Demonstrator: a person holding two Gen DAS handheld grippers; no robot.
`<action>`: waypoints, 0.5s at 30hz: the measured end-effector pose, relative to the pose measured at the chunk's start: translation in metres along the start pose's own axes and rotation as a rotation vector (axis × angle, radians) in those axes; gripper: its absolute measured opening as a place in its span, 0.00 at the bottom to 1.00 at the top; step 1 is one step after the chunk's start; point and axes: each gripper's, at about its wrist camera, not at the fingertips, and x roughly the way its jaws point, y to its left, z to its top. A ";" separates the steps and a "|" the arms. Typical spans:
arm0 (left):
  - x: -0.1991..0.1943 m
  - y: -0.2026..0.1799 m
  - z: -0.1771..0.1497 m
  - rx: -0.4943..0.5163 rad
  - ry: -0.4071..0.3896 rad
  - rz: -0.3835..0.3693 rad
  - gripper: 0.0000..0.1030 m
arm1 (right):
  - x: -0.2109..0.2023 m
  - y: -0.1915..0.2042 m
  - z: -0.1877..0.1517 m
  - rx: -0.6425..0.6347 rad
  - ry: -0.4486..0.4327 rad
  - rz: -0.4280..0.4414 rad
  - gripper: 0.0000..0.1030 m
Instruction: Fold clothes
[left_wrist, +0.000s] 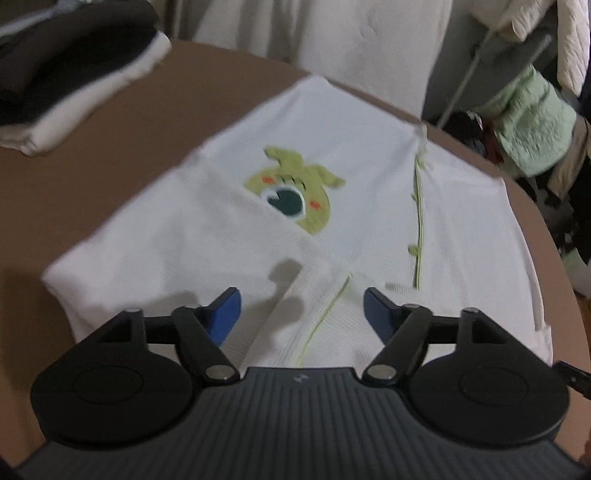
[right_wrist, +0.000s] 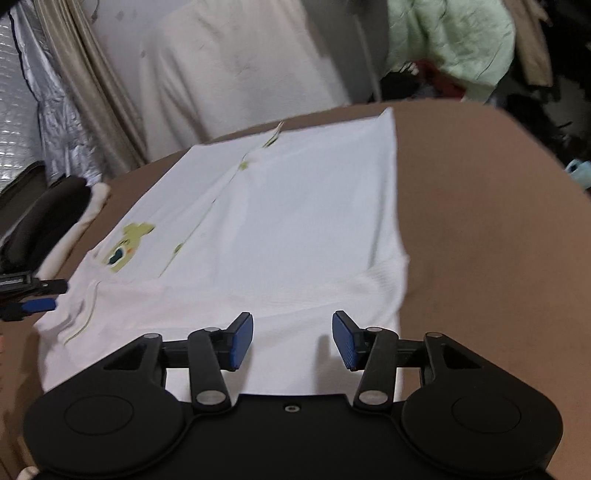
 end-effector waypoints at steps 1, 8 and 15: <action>0.008 0.000 -0.002 -0.002 0.018 -0.009 0.79 | 0.005 0.000 -0.001 0.004 0.016 0.012 0.52; 0.056 -0.045 -0.021 0.398 0.056 0.141 0.11 | 0.029 0.009 -0.003 -0.027 0.055 0.028 0.52; 0.025 -0.065 -0.013 0.486 -0.124 0.140 0.10 | 0.037 0.009 -0.011 -0.025 0.105 0.039 0.52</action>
